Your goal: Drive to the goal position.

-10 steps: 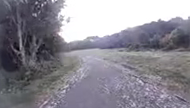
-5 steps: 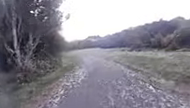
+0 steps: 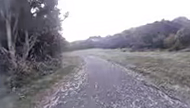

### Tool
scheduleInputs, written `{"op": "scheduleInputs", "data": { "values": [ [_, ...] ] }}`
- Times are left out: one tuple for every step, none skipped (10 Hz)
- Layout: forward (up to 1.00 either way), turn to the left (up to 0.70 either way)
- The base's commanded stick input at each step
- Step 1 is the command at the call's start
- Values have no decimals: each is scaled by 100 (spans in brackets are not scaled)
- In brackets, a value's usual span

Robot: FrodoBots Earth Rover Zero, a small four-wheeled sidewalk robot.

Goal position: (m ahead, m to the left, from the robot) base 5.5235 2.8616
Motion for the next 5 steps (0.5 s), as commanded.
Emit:
{"op": "scheduleInputs", "data": {
  "values": [
    [70, -3],
    [70, -7],
    [70, -11],
    [70, -6],
    [70, -12]
  ]
}}
